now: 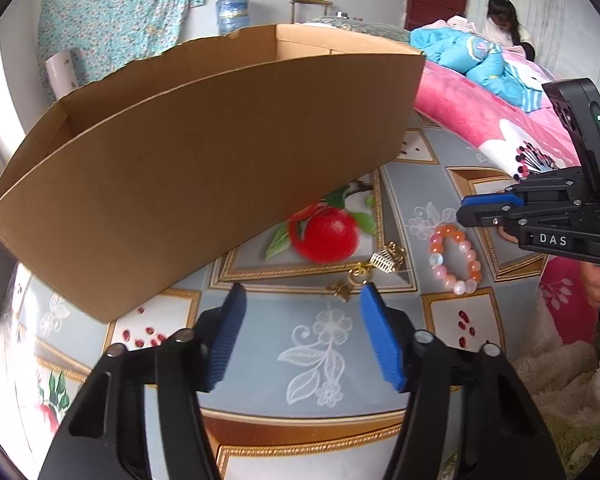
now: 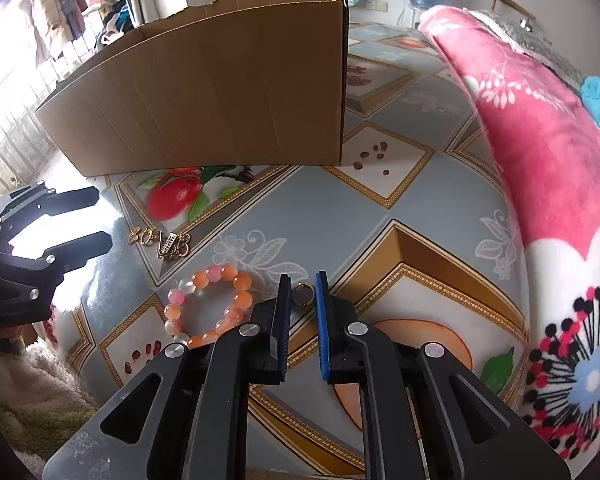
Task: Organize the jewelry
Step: 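Grasp the small gold ring with the right gripper, then lift the gold ring with the right gripper and carry it over the box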
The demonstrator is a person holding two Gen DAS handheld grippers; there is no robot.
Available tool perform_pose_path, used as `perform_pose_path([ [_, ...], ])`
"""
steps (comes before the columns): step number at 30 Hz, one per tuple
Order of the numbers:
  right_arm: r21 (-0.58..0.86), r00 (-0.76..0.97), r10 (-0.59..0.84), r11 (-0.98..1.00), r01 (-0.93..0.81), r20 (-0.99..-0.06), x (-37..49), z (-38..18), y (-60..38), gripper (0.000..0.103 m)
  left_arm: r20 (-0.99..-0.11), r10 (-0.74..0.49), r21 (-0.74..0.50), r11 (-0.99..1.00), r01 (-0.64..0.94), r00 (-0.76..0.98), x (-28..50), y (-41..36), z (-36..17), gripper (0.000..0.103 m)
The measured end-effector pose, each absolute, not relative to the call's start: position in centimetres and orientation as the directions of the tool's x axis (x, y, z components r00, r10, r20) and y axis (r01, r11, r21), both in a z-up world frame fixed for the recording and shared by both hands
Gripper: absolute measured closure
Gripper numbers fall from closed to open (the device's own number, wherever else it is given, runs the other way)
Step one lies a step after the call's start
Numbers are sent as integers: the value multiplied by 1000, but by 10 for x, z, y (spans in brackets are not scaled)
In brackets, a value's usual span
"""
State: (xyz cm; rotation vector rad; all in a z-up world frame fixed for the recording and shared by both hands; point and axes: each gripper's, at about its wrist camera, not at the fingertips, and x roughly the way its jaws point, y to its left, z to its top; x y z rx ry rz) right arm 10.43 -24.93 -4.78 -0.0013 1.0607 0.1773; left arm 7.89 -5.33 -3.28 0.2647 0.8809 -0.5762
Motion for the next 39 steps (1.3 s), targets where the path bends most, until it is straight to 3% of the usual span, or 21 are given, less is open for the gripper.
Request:
perform_pose_path([
  [2, 86, 477, 145, 986, -144, -867, 105, -48, -250, 93, -791, -380, -19, 799, 602, 479, 81, -58, -34, 58],
  [9, 101, 479, 159, 984, -145, -863, 107, -49, -254, 93, -815, -406, 17, 696, 717, 414, 80, -72, -37, 70],
  [14, 103, 482, 161, 984, -143, -861, 106, -50, -254, 93, -832, -397, 37, 658, 752, 388, 82, -79, -42, 87],
  [39, 118, 492, 178, 982, -150, -852, 105, -50, -255, 93, -870, -420, 31, 478, 878, 259, 98, -83, -42, 89],
])
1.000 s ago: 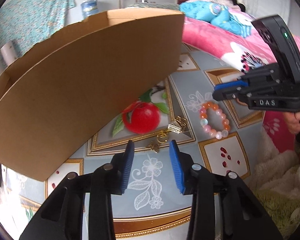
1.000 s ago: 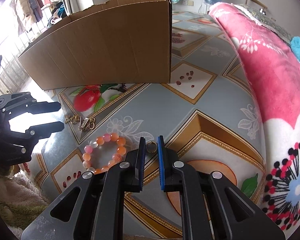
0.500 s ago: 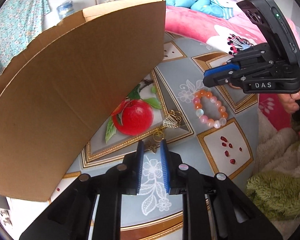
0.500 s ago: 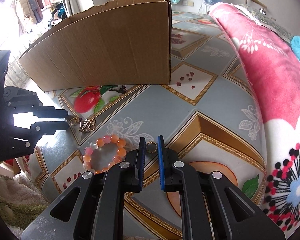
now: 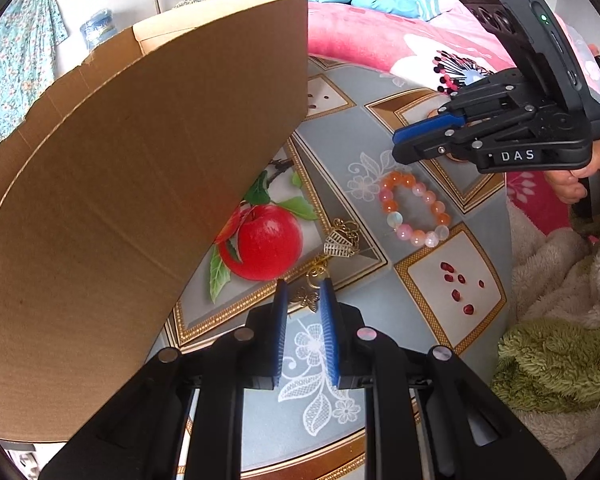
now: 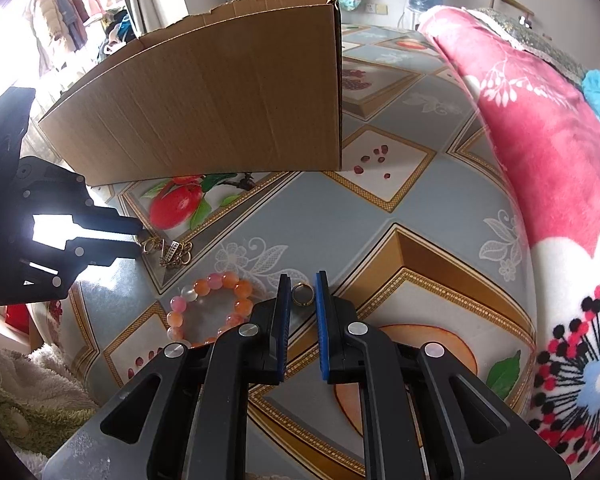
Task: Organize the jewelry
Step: 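Lift the gold ring with the right gripper and carry it over the box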
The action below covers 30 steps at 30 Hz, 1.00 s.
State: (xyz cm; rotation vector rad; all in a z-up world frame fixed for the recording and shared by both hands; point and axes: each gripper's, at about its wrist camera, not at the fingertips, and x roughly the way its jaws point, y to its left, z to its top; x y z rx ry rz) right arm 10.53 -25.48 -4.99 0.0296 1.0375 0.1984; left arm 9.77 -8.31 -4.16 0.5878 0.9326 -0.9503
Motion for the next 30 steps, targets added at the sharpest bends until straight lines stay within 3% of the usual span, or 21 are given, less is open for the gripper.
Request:
perform_pose_path([
  [16, 140, 498, 203, 977, -162, -843, 106, -49, -262, 93, -857, -404, 89, 498, 862, 321, 82, -83, -39, 91],
  [25, 121, 556, 197, 978, -172, -808, 92, -28, -261, 93, -803, -442, 83, 581, 809, 400, 74, -70, -5, 91],
  [30, 105, 603, 198, 977, -187, -773, 80, -7, -255, 98, -755, -474, 89, 611, 787, 454, 69, -62, 23, 91],
])
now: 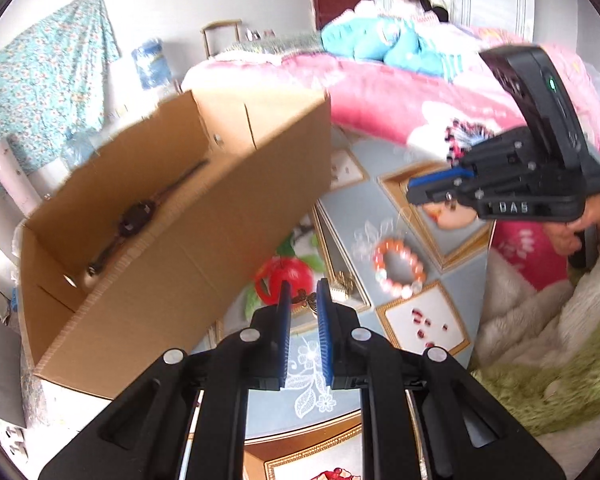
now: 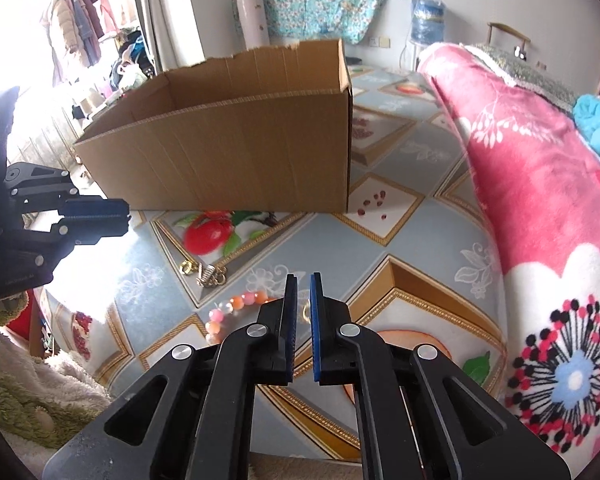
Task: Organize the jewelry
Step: 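Lift the gold ring with the right gripper and carry it over the box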
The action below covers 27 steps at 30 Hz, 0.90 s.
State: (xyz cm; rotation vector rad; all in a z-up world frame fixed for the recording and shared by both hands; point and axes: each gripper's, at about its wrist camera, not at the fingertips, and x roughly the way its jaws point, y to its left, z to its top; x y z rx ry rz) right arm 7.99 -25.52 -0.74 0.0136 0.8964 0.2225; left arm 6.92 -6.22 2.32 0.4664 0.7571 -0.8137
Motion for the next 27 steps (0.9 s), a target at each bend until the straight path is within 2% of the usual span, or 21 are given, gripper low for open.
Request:
perform_pose_path([
  [5, 79, 658, 200, 975, -209, -726, 77, 16, -252, 98, -694, -502, 100, 643, 760, 516, 69, -52, 53, 91],
  [9, 85, 644, 196, 976, -199, -740, 81, 13, -258, 96, -676, -515, 83, 658, 748, 528, 70, -46, 62, 91],
  [12, 107, 588, 201, 976, -191, -783, 86, -8, -261, 88, -688, -514, 60, 663, 746, 512, 69, -44, 55, 91],
  [18, 81, 515, 176, 976, -202, -839, 94, -38, -255, 80, -729, -501, 20, 666, 746, 467, 71, -49, 35, 91],
  [27, 27, 507, 147, 971, -237, -849, 98, -50, -244, 80, -756, -481, 5, 674, 739, 444, 76, -52, 21, 91],
])
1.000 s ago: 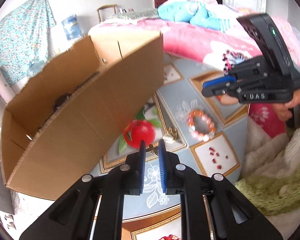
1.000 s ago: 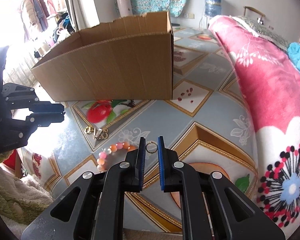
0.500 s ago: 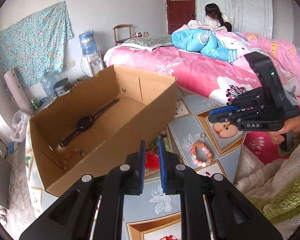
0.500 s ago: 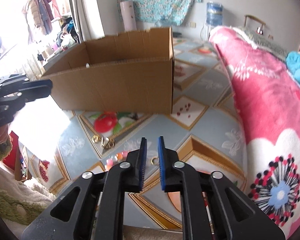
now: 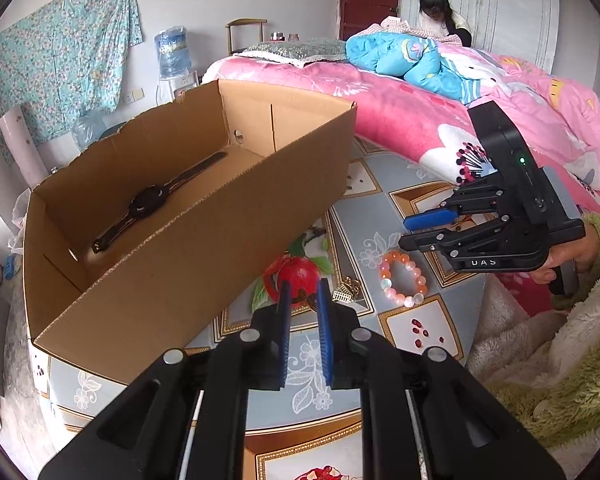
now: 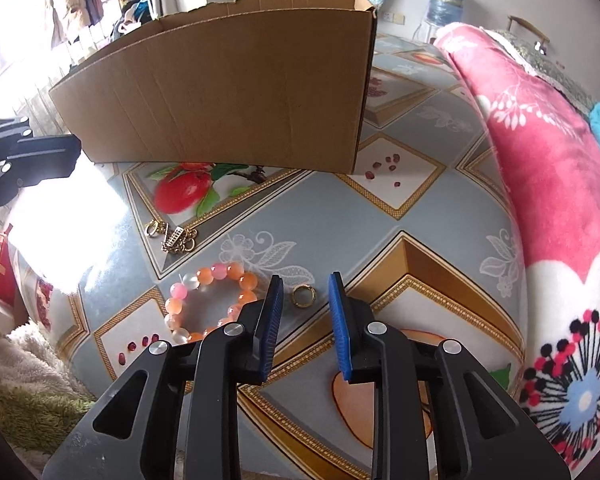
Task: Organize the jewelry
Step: 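Lift the gold ring with the right gripper and carry it over the box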
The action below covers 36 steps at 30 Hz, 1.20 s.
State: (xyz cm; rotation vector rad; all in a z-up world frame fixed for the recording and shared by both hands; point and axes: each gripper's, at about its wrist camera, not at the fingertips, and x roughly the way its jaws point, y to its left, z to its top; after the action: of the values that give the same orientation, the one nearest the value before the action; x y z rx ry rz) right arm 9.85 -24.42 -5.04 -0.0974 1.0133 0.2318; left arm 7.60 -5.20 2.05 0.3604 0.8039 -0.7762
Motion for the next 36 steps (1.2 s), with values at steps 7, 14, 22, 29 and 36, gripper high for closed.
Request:
perform_pose_path([
  [7, 12, 515, 134, 972, -234, -847, 93, -52, -238, 81, -765, -476, 4, 670, 743, 434, 79, -54, 16, 91],
  [14, 20, 517, 144, 971, -239, -843, 94, -51, -241, 94, -762, -477, 9, 669, 743, 439, 79, -54, 17, 91],
  [22, 27, 539, 144, 976, -218, -830, 90, -43, -246, 103, -736, -480, 25, 685, 728, 477, 74, -49, 30, 91],
  [29, 41, 541, 180, 965, -259, -822, 85, -34, -246, 101, -722, -486, 36, 685, 727, 493, 70, -46, 36, 91],
  [36, 51, 497, 200, 954, -296, -845, 99, -41, -243, 87, -731, -481, 29, 687, 726, 484, 72, -46, 31, 91],
])
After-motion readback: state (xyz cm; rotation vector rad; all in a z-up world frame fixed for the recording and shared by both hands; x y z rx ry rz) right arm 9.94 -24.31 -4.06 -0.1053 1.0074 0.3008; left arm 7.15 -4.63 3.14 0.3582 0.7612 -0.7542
